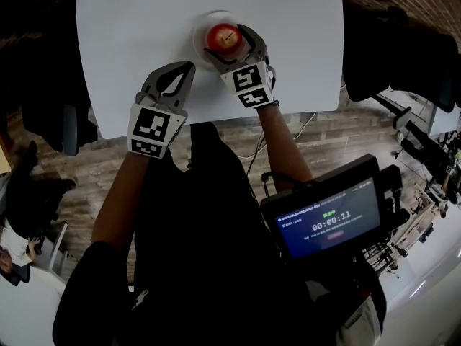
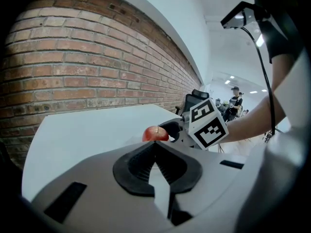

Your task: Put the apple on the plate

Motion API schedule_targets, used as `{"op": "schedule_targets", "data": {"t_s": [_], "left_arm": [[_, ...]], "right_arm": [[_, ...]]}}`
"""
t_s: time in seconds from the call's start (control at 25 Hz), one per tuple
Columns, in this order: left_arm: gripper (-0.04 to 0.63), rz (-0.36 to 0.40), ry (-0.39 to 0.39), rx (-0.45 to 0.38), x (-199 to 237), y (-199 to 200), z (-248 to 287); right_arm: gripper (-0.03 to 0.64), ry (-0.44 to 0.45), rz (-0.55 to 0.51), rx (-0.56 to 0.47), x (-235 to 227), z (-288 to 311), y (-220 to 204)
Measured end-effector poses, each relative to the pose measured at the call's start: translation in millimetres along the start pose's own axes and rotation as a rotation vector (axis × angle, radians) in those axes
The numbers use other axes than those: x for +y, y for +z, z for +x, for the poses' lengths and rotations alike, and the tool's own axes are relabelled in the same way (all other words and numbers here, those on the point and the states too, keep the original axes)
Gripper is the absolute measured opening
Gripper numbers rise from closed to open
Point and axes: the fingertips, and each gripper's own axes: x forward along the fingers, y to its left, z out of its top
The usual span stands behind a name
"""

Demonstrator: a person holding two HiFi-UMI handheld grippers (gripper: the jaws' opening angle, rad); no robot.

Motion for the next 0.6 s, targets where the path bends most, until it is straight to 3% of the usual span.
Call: {"op": "schedule_targets", "data": {"t_s": [0.6], "left_arm": [[0.006, 0.008, 0.011, 0.014, 5.6, -3.7, -4.0]], "right_arm": [[0.399, -0.006, 0.055, -0.032, -7.0, 3.1, 4.6]]}}
